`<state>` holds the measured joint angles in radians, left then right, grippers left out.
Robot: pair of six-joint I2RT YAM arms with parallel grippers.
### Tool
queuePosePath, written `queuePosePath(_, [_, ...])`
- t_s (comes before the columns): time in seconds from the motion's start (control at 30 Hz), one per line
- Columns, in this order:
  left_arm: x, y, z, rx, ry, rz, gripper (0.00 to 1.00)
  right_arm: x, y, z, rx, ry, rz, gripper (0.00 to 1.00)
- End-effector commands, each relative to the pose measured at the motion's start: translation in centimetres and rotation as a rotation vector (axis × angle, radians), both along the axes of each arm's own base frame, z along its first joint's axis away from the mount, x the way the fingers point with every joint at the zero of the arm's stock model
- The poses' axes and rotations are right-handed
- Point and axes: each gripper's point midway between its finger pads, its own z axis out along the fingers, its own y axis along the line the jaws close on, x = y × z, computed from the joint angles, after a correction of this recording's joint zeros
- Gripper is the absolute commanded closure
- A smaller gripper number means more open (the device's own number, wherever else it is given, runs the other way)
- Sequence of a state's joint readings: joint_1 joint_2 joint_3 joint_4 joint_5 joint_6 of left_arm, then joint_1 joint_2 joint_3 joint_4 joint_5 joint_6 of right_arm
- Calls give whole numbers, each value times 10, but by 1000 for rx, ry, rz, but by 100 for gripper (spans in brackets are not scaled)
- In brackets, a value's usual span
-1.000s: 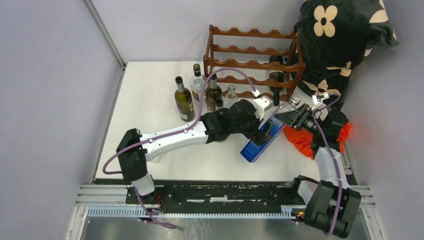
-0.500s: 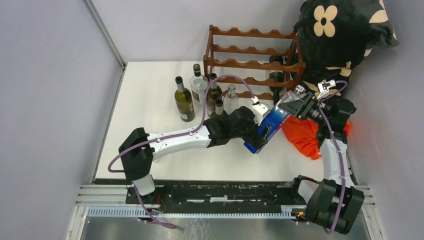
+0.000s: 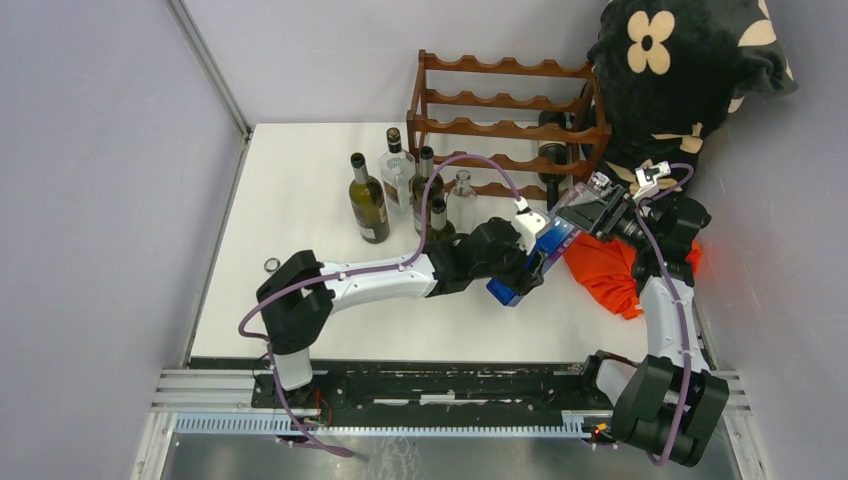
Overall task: Put the wine bottle on the wine rack
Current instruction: Pick up the wine bottle from the center of the board.
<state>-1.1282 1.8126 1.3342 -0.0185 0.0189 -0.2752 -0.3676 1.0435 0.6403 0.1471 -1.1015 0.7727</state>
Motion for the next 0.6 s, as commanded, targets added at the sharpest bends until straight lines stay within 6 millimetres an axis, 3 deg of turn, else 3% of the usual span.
queuePosePath(0.0, [2, -15, 25, -63, -38, -40, 91, -6, 6, 31, 20, -78, 57, 99])
queuePosePath(0.07, [-1, -9, 29, -45, -36, -49, 97, -8, 7, 31, 12, -96, 75, 95])
queuePosePath(0.1, [-2, -6, 32, -45, -41, -50, 98, -9, 8, 30, 9, -100, 89, 88])
queuePosePath(0.2, [-5, 5, 40, -28, -64, -62, 98, -13, 9, 22, -36, -119, 126, 58])
queuePosePath(0.27, [-10, 13, 38, -8, -65, -78, 98, -18, 11, 15, -91, -149, 167, 23])
queuePosePath(0.37, [-18, 21, 30, 8, -56, -107, 98, -24, 10, 4, -183, -193, 217, 2])
queuePosePath(0.57, [-31, 31, 24, 17, -41, -154, 98, -35, 4, -22, -361, -203, 308, 2])
